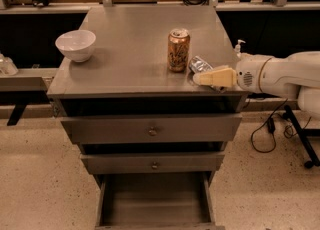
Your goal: Pick redbull can from bottom drawer and place on counter
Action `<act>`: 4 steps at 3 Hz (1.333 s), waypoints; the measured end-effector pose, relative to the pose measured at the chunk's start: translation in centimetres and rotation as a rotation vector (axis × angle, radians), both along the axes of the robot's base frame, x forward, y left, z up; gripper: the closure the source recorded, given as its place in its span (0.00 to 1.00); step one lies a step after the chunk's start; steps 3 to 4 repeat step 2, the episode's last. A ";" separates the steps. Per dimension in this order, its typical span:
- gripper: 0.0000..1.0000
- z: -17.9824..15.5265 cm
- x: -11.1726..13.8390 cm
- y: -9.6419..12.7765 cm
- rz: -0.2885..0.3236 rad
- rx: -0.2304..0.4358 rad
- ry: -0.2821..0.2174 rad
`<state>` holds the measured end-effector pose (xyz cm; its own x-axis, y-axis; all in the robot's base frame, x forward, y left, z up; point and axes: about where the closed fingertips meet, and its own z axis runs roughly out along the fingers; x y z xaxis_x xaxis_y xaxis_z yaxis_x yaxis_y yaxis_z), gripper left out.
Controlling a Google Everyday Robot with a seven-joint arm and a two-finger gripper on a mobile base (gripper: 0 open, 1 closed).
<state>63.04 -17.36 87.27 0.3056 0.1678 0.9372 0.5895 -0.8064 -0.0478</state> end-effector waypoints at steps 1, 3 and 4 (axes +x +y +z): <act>0.00 3.4 0.0 -2.0 0.002 0.081 -0.024; 0.00 3.5 0.0 -1.9 0.005 0.081 -0.026; 0.00 3.5 0.0 -1.9 0.005 0.081 -0.026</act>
Offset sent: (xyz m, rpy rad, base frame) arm 0.0005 -0.0189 0.0233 0.0638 -0.0130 -0.0085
